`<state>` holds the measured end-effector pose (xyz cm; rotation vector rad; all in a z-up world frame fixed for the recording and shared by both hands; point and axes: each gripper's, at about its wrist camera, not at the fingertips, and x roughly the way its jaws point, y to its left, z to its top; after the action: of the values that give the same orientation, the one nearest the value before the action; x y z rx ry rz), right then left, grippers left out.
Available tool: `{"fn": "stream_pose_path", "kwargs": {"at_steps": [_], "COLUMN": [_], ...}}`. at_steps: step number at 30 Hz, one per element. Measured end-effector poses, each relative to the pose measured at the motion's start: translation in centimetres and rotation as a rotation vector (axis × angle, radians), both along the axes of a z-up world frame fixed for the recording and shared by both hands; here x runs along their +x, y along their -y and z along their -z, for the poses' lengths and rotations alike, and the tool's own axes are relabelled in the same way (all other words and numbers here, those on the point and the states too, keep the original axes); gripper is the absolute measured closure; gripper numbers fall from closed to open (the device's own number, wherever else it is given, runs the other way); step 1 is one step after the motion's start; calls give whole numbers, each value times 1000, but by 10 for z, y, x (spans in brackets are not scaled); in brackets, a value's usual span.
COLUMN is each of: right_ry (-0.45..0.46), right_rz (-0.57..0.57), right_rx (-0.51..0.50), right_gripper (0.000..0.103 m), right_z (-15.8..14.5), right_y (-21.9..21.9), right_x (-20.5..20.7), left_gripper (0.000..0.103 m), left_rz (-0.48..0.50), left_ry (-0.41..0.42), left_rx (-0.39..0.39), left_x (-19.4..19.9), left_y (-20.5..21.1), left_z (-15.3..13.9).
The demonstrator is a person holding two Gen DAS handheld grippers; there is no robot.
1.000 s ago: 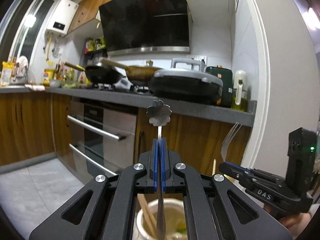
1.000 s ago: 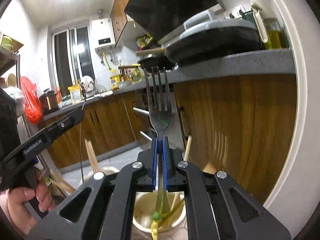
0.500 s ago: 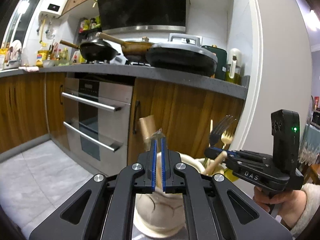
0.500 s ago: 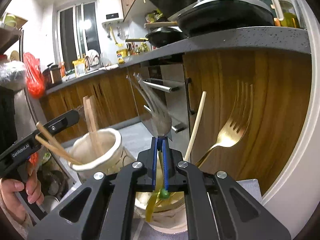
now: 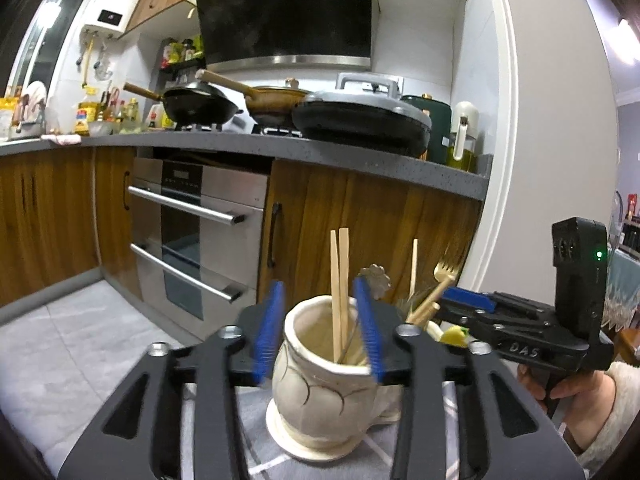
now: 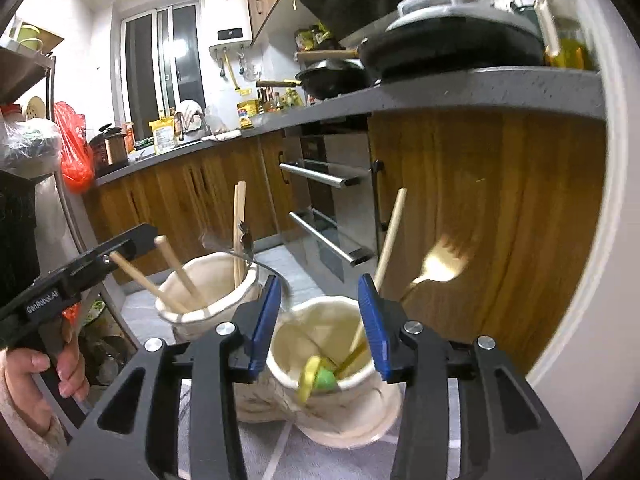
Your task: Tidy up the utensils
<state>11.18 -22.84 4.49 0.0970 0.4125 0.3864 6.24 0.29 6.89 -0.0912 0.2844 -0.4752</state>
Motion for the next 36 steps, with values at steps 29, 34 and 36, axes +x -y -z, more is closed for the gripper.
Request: {"fn": "stream_pose_path", "kwargs": {"at_steps": [29, 34, 36], "right_ry": [37, 58, 72], "right_rz": [77, 75, 62], "right_rx": [-76, -82, -110], "right_gripper": [6, 6, 6], "right_z": [61, 59, 59], "right_y": [14, 12, 5], "right_x": [-80, -84, -86], "left_gripper": [5, 5, 5], "left_rz": [-227, -221, -228], "left_ry": [20, 15, 14], "left_rx": [203, 182, 184], "left_x": [-98, -99, -99], "left_y": [16, 15, 16], "left_z": [71, 71, 71]}}
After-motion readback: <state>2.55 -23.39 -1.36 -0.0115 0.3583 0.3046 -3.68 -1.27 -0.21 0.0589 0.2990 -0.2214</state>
